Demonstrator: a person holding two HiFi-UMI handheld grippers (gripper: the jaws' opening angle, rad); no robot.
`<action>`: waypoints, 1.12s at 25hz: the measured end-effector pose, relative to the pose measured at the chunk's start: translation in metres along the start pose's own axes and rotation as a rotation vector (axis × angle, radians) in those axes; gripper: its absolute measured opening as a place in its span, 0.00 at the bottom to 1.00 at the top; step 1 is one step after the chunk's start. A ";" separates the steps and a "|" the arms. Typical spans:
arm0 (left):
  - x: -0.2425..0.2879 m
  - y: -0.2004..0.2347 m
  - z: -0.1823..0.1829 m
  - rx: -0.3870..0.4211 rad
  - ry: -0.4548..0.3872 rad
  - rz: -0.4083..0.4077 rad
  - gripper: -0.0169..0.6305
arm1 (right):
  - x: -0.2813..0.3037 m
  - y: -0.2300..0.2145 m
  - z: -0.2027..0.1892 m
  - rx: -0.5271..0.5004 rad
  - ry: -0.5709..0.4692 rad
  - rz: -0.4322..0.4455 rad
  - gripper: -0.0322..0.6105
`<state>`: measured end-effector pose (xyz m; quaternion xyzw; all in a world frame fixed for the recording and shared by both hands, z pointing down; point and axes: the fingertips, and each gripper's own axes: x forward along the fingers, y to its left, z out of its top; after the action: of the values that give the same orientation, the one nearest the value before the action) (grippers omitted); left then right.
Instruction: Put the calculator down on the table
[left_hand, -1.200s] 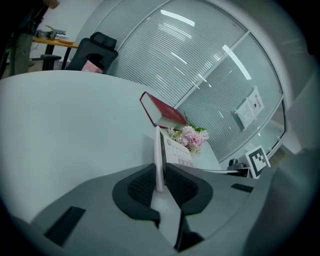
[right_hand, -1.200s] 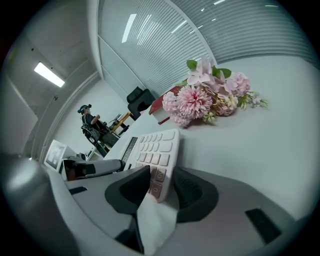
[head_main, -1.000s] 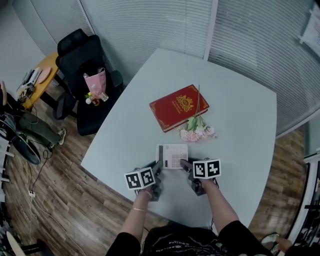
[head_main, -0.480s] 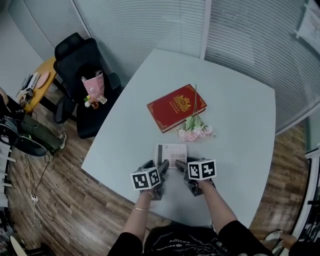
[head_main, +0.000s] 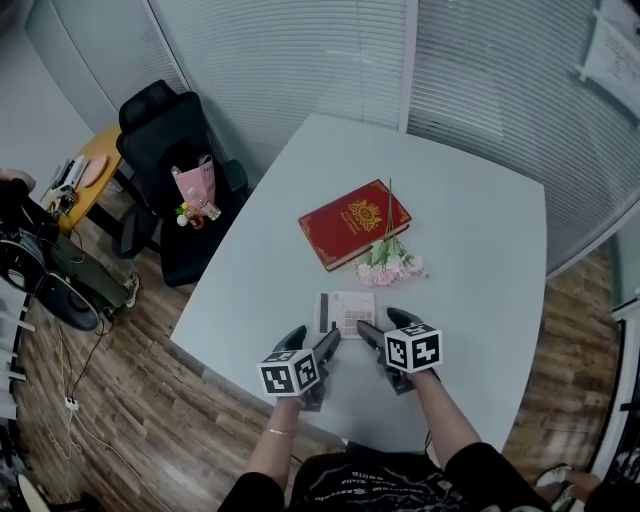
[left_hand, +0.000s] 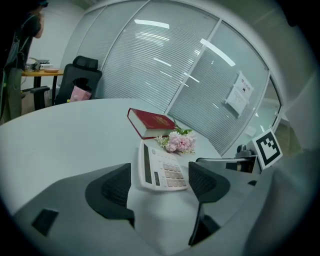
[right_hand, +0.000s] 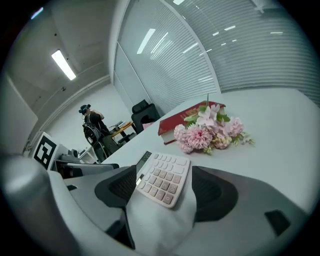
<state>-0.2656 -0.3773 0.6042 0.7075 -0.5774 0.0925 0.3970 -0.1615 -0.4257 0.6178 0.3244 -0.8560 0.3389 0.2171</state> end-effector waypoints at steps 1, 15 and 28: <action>-0.005 -0.006 0.001 0.022 -0.006 -0.010 0.60 | -0.007 0.002 0.004 -0.019 -0.019 -0.006 0.57; -0.094 -0.090 -0.008 0.248 -0.183 -0.119 0.60 | -0.122 0.058 -0.001 -0.289 -0.201 -0.037 0.57; -0.173 -0.132 -0.077 0.349 -0.269 -0.218 0.60 | -0.222 0.095 -0.059 -0.393 -0.332 -0.088 0.57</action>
<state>-0.1776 -0.1947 0.4934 0.8293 -0.5206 0.0523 0.1961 -0.0649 -0.2400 0.4847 0.3640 -0.9144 0.0985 0.1471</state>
